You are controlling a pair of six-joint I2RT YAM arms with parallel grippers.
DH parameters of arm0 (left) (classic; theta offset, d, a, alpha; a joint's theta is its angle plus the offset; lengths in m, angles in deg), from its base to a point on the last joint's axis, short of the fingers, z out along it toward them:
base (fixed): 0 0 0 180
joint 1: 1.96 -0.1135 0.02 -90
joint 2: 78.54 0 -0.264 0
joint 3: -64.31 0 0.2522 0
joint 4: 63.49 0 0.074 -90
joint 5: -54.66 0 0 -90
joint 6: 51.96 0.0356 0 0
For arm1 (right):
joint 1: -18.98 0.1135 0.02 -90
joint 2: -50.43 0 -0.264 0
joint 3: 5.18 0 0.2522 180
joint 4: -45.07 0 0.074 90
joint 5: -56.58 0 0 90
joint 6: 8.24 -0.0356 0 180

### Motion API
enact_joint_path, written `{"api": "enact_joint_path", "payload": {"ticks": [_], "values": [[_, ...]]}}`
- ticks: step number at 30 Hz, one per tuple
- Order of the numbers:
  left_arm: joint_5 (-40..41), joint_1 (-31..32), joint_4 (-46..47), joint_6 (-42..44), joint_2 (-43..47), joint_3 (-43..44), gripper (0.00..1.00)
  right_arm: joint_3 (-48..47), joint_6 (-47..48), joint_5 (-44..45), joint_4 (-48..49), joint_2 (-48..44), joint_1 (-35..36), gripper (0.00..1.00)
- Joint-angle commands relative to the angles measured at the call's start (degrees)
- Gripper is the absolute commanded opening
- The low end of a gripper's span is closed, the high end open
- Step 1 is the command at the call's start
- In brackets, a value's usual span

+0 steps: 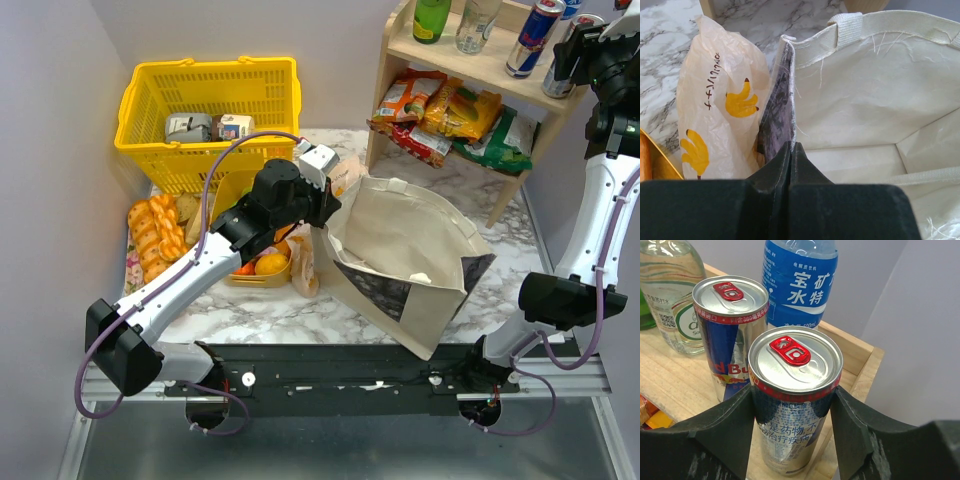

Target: Place the mixed food into the grocery bags and tie them

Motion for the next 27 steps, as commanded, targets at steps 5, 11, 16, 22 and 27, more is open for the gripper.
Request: {"api": "enact_joint_path", "payload": {"ticks": [5,11,16,22,27], "values": [[1.6,1.4,-5.4,1.0,-2.0,0.2,0.0,-2.1,-2.1,2.5,4.7,-2.8,-0.4,0.01],[1.6,2.0,-5.4,1.0,-1.7,0.2,0.0,-2.2,-5.8,1.1,8.6,-4.9,-0.4,0.01],[2.8,2.5,-5.7,1.7,-1.5,0.3,0.0,-1.1,-7.4,2.6,11.2,-7.5,-0.4,0.01],[3.9,2.8,-5.8,2.0,-0.7,0.2,0.0,7.3,-8.5,2.7,12.5,-18.6,-0.2,0.01],[7.0,2.7,-4.8,2.6,0.1,-0.9,0.0,31.9,-6.3,9.3,19.5,-33.5,12.1,0.01]]}}
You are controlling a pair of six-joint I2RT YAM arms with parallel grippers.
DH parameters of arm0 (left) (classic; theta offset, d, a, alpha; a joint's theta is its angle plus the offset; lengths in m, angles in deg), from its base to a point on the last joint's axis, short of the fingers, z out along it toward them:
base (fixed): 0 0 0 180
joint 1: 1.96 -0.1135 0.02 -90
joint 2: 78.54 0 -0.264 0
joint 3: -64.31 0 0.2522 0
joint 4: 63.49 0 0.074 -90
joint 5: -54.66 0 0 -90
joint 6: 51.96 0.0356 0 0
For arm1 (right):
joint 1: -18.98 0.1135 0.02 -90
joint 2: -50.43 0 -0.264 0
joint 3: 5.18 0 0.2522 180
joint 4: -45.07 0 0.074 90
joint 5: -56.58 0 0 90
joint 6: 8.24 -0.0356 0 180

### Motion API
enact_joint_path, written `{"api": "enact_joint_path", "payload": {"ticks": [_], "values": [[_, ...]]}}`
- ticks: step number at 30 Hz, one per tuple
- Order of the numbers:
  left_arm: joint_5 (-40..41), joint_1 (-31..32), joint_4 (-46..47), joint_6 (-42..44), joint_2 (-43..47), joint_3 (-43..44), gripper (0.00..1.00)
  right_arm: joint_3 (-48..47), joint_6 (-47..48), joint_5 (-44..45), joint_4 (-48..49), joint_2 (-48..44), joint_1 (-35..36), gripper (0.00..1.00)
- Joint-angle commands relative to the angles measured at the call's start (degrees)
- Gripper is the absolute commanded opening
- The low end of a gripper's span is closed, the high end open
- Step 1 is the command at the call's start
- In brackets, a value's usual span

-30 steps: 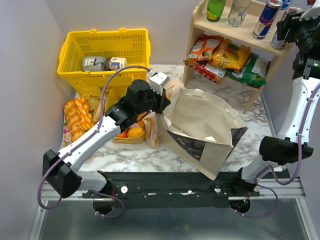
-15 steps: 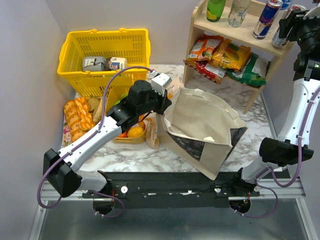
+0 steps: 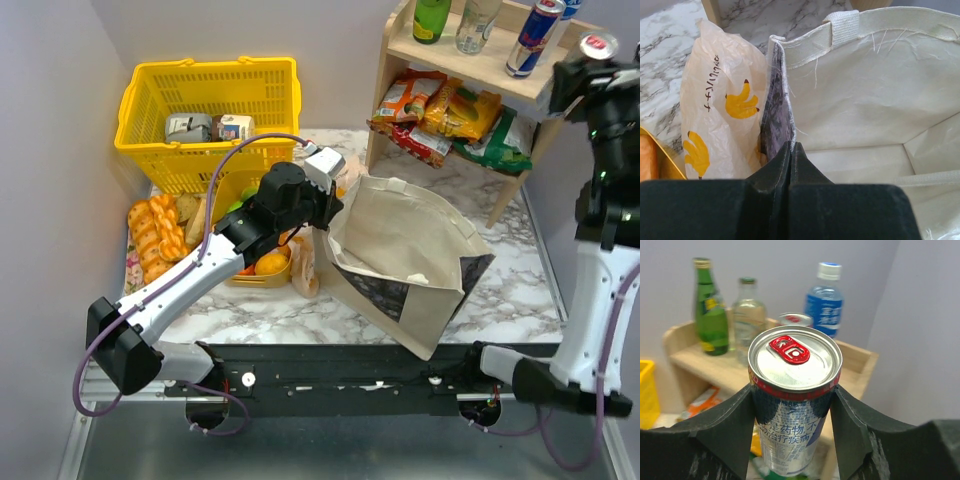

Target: Place the mixed food into the grocery bags and tie them

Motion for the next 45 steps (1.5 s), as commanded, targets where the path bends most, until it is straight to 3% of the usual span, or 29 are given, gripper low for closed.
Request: {"api": "enact_joint_path", "payload": {"ticks": [1,7,9,16,23,30,37,40,44,45], "values": [[4.0,0.6,-4.6,1.1,0.5,-1.3,0.0,14.7,2.2,6.4,10.3,-11.7,14.7,0.01],[4.1,0.6,-3.6,1.2,1.0,-2.1,0.0,33.6,-0.2,10.9,11.1,-21.0,33.3,0.01],[4.7,0.6,-3.6,1.5,0.5,-2.1,0.0,37.9,-2.4,8.8,11.4,-22.1,35.7,0.01],[3.8,0.6,-3.4,1.2,-0.2,-2.1,0.0,48.3,-6.5,3.6,9.3,-13.6,46.0,0.01],[5.3,0.5,-3.6,1.8,0.6,-2.2,0.0,53.4,-6.3,3.9,2.9,-5.4,49.7,0.01],[5.7,0.6,-3.9,2.1,0.1,-2.2,0.0,58.9,-8.3,5.8,4.9,4.1,53.0,0.01],[5.8,0.5,-4.1,2.3,-0.3,-1.9,0.0,55.8,-8.0,10.1,4.1,12.4,53.6,0.16],[5.8,0.5,-4.1,2.5,-0.1,-1.9,0.0,55.4,-7.1,8.6,3.3,13.6,53.7,0.31],[5.8,0.6,-4.2,2.6,-0.2,-2.0,0.0,55.6,-7.1,6.7,3.9,13.4,53.8,0.8],[5.8,0.6,-4.2,2.5,-0.2,-1.9,0.0,55.8,-7.0,6.5,4.0,13.2,53.9,0.83]]}}
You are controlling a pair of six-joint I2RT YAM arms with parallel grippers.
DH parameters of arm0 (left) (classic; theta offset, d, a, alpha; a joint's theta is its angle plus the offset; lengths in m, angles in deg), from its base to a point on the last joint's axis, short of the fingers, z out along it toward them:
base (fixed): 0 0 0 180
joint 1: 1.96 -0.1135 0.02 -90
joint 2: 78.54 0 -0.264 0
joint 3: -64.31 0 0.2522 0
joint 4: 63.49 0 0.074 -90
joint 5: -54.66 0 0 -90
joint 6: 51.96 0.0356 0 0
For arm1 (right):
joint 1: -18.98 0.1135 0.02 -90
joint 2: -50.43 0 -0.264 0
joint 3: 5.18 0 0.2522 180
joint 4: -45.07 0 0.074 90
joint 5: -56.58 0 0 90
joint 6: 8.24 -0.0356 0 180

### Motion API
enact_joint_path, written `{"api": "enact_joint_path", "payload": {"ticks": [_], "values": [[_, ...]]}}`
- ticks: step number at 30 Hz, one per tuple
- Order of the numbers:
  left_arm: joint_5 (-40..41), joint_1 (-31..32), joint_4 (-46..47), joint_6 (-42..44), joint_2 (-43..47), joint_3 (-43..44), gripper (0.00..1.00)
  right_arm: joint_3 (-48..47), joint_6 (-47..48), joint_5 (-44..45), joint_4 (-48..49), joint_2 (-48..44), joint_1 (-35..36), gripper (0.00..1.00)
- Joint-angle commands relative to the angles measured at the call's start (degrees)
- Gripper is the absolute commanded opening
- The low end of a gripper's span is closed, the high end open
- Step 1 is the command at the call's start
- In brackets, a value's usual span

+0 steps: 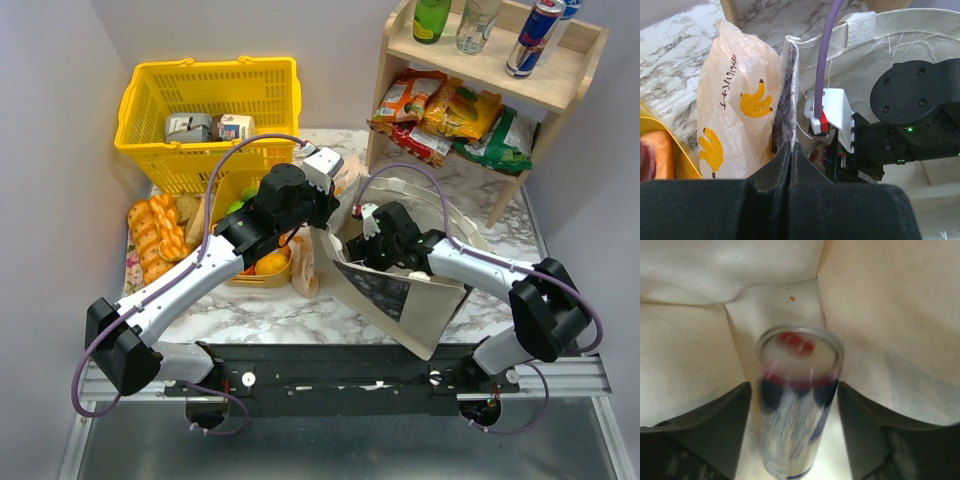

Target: Place the mixed food into the grocery bags and tie them

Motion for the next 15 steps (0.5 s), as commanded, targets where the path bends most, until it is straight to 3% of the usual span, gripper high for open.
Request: {"api": "enact_joint_path", "payload": {"ticks": [1,6,9,15], "values": [[1.5,0.2,-4.5,1.2,-0.8,-1.3,0.0,-1.1,0.5,-0.8,2.3,-0.2,0.5,0.85],[1.3,0.2,-4.5,1.1,-0.7,-1.2,0.0,0.0,0.8,0.0,2.7,-2.5,0.6,1.0],[1.4,0.2,-4.6,1.1,-0.8,-1.3,0.0,1.0,1.4,0.7,3.7,-5.7,1.0,1.0],[1.5,0.2,-4.5,1.1,-0.8,-1.4,0.0,-0.3,3.4,-1.0,5.5,-23.2,2.0,0.93]]}}
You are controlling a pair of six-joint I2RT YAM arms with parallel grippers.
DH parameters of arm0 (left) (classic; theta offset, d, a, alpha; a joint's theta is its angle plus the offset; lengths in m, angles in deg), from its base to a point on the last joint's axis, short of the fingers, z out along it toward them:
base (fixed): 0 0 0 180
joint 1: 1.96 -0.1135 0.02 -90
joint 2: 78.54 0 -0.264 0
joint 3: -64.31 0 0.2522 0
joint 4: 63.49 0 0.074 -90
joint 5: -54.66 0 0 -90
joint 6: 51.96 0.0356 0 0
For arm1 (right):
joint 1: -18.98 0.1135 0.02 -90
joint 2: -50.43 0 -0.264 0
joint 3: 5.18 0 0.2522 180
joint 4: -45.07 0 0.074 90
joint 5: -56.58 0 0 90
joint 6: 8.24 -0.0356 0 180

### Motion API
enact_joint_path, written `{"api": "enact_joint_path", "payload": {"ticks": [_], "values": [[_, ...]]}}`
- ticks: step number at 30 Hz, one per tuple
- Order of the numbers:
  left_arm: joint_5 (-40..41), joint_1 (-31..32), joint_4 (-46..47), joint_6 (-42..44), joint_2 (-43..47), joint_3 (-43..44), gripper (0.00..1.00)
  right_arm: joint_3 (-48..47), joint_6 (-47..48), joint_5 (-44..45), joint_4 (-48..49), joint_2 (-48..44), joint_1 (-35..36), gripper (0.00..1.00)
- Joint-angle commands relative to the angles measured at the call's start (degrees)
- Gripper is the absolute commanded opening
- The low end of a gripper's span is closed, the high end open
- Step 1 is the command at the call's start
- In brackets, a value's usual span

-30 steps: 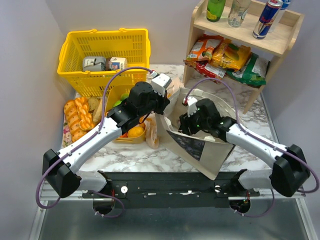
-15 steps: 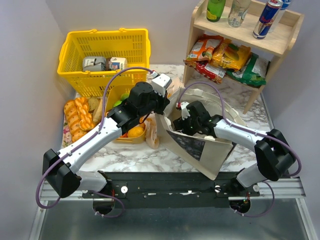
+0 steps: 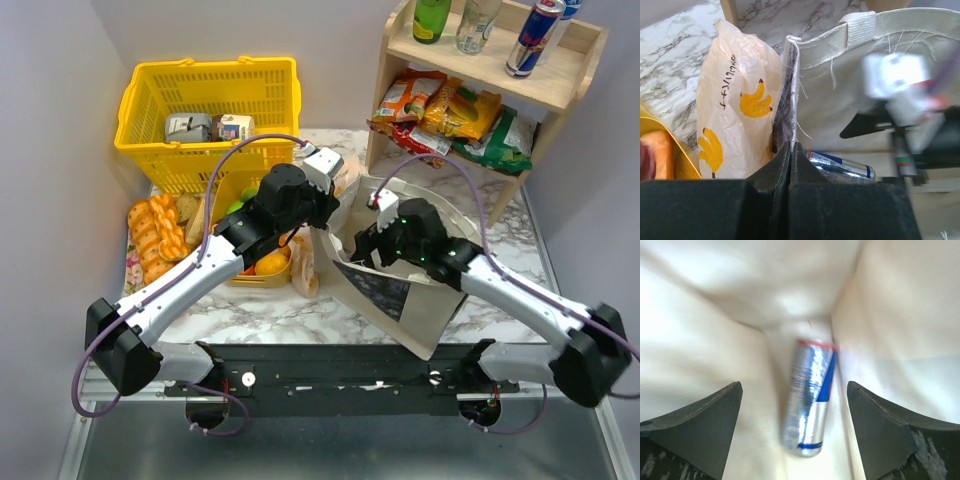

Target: Place the mixed food into the grocery bags and tie them

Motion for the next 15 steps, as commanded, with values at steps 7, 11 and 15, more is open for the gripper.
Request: {"api": "enact_joint_path", "payload": {"ticks": [7,11,15], "values": [[0.9,0.2,-5.1,0.5,-2.2,-0.8,0.0,-22.0,6.3,22.1,-7.7,-15.9,-3.1,0.94],[-0.6,0.2,-5.1,-0.2,-2.5,-0.7,0.0,-36.5,4.6,22.2,-15.2,-9.1,-16.8,0.93],[-0.8,0.2,-5.3,-0.3,-2.5,-0.6,0.0,-46.0,5.0,23.5,-14.4,-5.1,-22.9,0.94]]}}
